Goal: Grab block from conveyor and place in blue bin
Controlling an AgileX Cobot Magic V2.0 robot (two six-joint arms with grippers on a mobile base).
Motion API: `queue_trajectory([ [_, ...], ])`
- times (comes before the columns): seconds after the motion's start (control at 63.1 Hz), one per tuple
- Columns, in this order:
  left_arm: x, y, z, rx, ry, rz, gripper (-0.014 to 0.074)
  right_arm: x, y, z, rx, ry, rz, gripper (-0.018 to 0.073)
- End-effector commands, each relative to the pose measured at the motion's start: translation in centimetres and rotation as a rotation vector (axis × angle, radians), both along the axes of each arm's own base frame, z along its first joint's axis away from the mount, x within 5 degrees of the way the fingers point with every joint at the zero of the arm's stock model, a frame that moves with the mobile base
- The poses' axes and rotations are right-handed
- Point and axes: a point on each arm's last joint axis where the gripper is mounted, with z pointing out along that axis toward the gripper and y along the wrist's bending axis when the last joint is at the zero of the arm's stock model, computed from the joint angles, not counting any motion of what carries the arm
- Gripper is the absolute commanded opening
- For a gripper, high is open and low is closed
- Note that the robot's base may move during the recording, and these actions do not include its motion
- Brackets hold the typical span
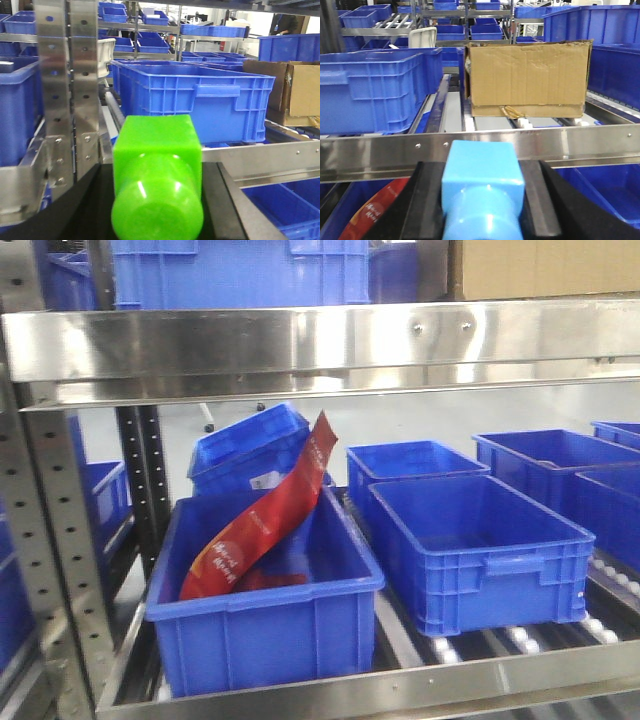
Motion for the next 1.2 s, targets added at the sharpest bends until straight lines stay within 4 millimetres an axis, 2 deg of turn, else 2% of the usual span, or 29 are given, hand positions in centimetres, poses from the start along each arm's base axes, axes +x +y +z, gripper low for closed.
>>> queue_trajectory([
  [0.0,-0.13,-0.02,0.12,-0.002,-0.017,-0.002,-0.0111,-0.1,-0.04,0.26,-0.005,-0.03,-0.002,-0.0162],
  [1.189,-0.13,-0.02,0.12,-0.002,-0.017,-0.002,-0.0111,-0.1,-0.04,0.26,-0.005,-0.03,-0.002,-0.0162],
])
